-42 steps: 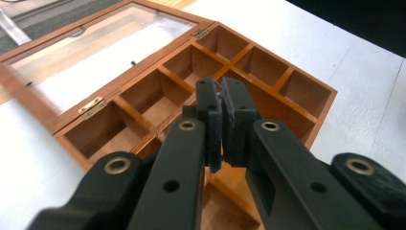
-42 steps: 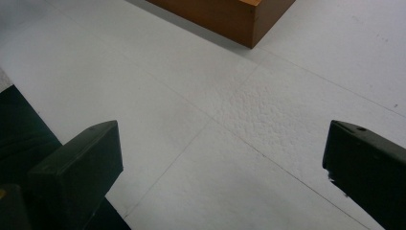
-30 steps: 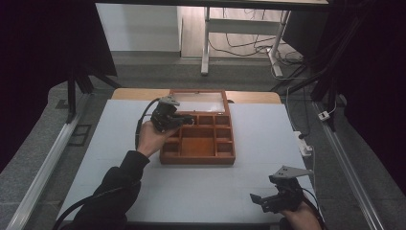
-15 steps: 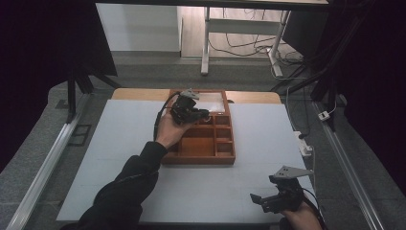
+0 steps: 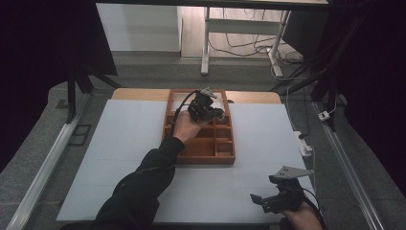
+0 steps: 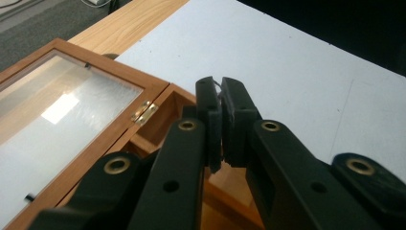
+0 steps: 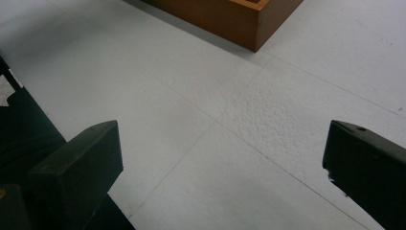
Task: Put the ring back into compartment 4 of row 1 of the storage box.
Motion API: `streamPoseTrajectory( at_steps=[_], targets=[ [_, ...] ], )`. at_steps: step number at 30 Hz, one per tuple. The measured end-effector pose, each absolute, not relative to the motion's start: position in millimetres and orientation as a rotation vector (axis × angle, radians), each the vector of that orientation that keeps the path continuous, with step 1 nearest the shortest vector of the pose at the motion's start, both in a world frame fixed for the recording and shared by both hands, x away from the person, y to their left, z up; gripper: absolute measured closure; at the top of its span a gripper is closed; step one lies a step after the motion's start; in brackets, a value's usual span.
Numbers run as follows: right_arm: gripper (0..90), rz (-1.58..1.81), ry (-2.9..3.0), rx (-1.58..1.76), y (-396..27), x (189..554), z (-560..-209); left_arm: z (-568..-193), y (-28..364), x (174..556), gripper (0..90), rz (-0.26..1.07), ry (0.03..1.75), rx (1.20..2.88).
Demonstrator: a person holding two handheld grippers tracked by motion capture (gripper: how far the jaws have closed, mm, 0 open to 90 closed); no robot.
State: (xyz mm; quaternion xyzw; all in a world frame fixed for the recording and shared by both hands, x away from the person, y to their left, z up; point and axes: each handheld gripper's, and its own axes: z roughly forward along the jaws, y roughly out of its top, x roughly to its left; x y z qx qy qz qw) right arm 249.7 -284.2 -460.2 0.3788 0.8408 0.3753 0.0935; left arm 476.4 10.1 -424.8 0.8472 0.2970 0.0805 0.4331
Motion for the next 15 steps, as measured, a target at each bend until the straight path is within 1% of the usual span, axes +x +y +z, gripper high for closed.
streamPoseTrajectory(
  at_steps=[7, 15],
  targets=[
    [0.0, 1.117, 2.498, 1.122, -284.5, 249.7, -460.2, -426.5, -0.3, 485.2, 86.1, 0.203, 0.752, 2.108],
    [0.0, 1.12, 2.501, 1.119, -284.4, 249.7, -460.3, -433.9, -3.7, 491.4, 86.0, 0.21, 0.778, 2.114]
  ],
)
